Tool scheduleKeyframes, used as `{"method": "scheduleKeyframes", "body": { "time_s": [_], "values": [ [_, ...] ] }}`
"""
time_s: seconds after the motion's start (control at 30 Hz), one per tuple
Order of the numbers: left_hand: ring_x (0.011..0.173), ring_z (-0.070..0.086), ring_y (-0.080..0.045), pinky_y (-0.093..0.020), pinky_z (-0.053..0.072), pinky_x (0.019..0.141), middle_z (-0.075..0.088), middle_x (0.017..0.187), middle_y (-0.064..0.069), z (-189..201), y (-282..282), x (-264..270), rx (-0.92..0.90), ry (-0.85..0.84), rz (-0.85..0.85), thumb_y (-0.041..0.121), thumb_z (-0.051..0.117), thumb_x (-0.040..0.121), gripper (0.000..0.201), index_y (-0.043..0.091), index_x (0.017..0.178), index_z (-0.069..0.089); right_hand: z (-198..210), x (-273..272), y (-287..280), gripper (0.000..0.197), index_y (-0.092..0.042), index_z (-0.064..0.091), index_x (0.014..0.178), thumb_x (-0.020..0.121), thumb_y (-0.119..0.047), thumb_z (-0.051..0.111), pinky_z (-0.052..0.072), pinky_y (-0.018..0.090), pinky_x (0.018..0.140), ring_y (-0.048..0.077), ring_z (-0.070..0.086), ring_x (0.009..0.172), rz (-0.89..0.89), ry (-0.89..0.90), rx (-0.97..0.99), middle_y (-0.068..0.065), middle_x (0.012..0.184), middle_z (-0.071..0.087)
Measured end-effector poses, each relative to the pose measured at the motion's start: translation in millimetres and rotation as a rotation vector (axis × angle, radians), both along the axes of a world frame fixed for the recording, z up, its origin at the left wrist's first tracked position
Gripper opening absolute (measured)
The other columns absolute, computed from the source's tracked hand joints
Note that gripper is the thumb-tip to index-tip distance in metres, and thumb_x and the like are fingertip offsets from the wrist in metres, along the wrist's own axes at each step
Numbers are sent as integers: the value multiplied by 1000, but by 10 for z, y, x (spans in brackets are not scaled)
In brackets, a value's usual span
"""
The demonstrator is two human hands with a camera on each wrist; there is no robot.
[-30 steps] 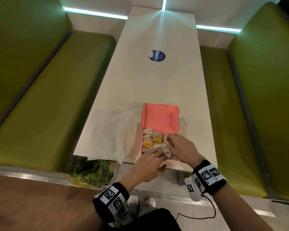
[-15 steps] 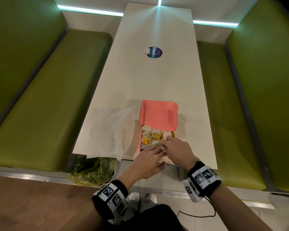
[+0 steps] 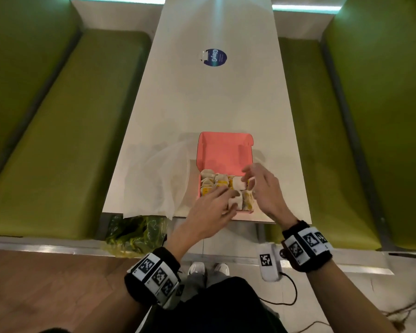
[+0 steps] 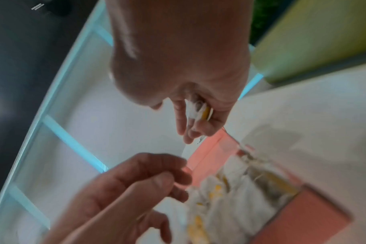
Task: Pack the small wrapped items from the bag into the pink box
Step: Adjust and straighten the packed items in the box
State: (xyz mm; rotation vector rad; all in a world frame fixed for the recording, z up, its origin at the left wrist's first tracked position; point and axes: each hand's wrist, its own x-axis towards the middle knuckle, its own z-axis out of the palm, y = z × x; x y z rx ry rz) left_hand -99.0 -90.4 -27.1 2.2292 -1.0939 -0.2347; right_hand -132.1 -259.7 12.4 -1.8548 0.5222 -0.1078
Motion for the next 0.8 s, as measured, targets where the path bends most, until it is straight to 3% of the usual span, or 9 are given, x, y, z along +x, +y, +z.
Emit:
{"method": "scheduleKeyframes", "body": {
  "time_s": [0.1,0.2,0.33,0.5,0.67,0.73,0.8],
  "values": [
    [101,51,-10,-30,49,81,57,114,4,231,-101,36,-166,59,140,32,53,97,27,19,120,57,108,55,29,57,-14,61,113,105,-50,17,44,29,65,17,53,76,-125,-41,536,10,92,63],
    [96,49,-5,-25,45,81,54,114,8,346,-209,66,-197,103,176,32,59,95,31,23,125,55,164,106,57,72,-10,53,131,101,-60,12,42,31,67,18,55,77,-174,-66,752,11,99,61],
    [88,52,-3,-24,46,79,57,109,9,351,-284,65,-292,228,256,29,64,94,25,23,118,58,180,119,154,70,-20,49,140,101,-61,9,47,29,71,16,56,82,-146,-97,732,10,110,59],
    [97,50,-8,-25,46,80,54,111,5,304,-297,77,-198,120,219,32,67,92,26,20,114,62,151,134,238,67,-22,45,143,100,-61,12,51,28,76,19,59,90,-138,-104,776,9,116,58],
    [101,50,-9,-31,50,79,55,113,5,221,-278,115,-224,85,302,22,61,97,13,18,109,66,127,133,221,60,-18,47,139,102,-54,16,42,34,88,24,54,99,-125,-123,816,17,117,59],
    [96,56,-13,-31,51,76,55,107,9,193,-277,136,-319,179,343,21,60,97,8,21,104,65,126,120,218,46,-22,50,132,104,-48,26,44,37,90,24,54,98,-100,-108,788,17,118,60],
    [86,59,-12,-29,49,70,61,98,8,221,-282,156,-449,358,421,17,59,98,7,19,100,66,123,106,212,32,-19,53,127,105,-32,35,47,41,96,25,57,101,-83,-90,750,13,115,62]
  ]
}}
